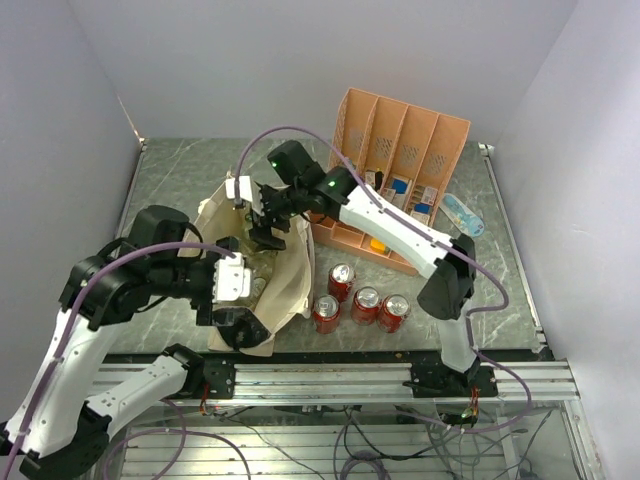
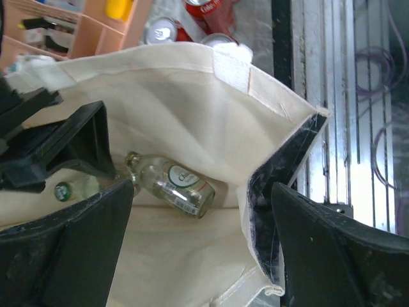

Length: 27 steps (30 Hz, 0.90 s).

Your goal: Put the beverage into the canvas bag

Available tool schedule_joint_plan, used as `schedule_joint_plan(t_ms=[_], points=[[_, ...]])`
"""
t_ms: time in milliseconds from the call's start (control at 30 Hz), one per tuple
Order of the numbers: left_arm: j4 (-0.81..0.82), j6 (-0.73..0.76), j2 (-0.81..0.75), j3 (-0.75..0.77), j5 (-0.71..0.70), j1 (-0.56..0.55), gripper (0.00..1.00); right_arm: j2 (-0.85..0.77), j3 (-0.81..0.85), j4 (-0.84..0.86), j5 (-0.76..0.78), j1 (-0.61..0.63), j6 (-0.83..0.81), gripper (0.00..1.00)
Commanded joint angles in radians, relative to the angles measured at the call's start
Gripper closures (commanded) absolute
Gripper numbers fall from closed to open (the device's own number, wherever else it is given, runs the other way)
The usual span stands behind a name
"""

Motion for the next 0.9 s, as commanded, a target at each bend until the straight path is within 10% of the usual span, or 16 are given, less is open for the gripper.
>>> schedule_joint_plan(t_ms=[0,467,867], points=[[0.105,-0.171,-0.046,0.057,-0.005,-0.004,0.01,-0.132,-0.028,0.083,0.069,-0.006,0.155,0.16],[0.322,-0.688,0.105,0.091,-0.253,0.012,0.13,-0.386,-0.120,0.205,0.310,-0.164,0.373,0.15],[0.305,-0.643,0.378,-0.045,-0.465,0.012,0.15,-0.633,-0.433,0.275,0.380,-0.338,0.362,0.14]])
